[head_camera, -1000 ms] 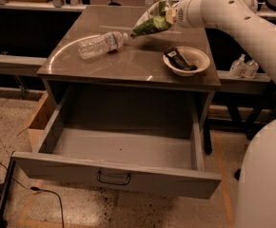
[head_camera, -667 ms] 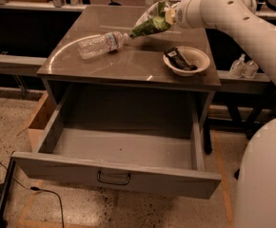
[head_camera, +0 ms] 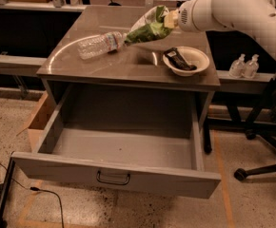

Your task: Place green jalapeno chip bag into top drawer

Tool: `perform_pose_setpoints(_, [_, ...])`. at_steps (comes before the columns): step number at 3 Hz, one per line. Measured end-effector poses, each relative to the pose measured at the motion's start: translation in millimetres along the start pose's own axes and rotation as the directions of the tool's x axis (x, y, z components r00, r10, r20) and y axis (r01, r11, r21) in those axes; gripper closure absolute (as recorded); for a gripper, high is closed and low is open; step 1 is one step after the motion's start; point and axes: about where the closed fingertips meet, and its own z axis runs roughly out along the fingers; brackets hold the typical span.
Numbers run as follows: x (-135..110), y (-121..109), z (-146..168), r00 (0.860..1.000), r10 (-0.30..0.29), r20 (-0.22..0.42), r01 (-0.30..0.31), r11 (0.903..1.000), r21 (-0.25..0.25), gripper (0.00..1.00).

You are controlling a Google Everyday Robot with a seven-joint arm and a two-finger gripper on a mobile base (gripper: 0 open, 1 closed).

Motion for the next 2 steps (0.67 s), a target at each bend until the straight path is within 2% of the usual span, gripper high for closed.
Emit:
perform_pose_setpoints(1, [18.7, 35.2, -35.0, 0.995, 0.081, -0.054, -0.083, 0.9962, -0.028, 1.00])
perform_pose_setpoints(2, [40.0, 75.1, -62.6, 0.983, 0.136, -0.120, -0.146, 0.9859, -0.081, 1.00])
